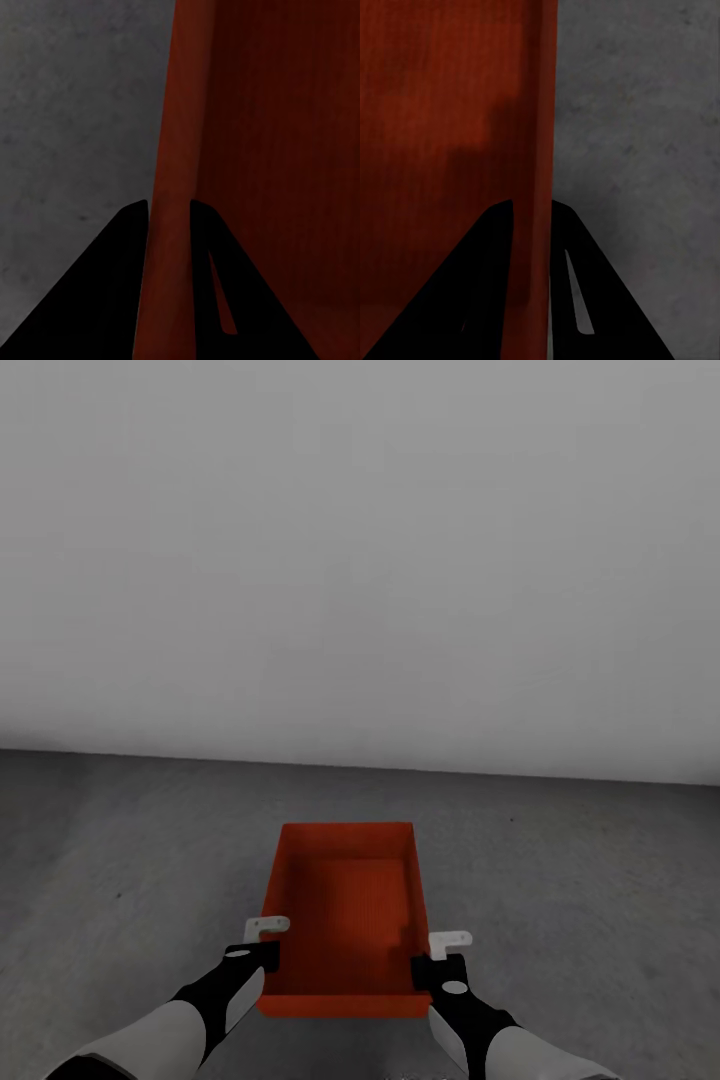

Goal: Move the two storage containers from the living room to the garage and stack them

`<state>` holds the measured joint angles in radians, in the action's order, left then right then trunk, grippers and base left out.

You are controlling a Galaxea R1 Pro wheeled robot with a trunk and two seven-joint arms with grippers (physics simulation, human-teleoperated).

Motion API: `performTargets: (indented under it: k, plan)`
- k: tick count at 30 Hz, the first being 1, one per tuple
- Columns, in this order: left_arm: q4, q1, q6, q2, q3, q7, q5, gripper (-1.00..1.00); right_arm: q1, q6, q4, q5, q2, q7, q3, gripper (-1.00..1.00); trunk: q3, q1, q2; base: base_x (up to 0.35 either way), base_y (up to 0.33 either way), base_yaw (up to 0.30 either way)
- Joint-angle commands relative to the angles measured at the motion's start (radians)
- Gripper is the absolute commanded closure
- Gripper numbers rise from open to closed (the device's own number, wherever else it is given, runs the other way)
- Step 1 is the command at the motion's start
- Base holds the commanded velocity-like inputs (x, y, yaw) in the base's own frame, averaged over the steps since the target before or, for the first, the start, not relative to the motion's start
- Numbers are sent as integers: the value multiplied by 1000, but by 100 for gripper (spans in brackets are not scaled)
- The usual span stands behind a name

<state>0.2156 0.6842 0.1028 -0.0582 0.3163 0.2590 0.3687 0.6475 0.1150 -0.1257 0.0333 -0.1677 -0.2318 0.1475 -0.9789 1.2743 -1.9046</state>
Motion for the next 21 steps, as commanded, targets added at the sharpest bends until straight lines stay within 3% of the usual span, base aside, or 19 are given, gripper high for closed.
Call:
performTargets:
  k: [1,21]
  plan:
    - [5,1,-43,1,-80,12,-14,100,0,3,28,8,0,-4,-6,100,-5,4,-8,0,0,-77]
    - [6,1,-44,1,-80,12,-14,100,0,2,28,8,0,-4,-6,100,-28,8,-15,0,0,-30]
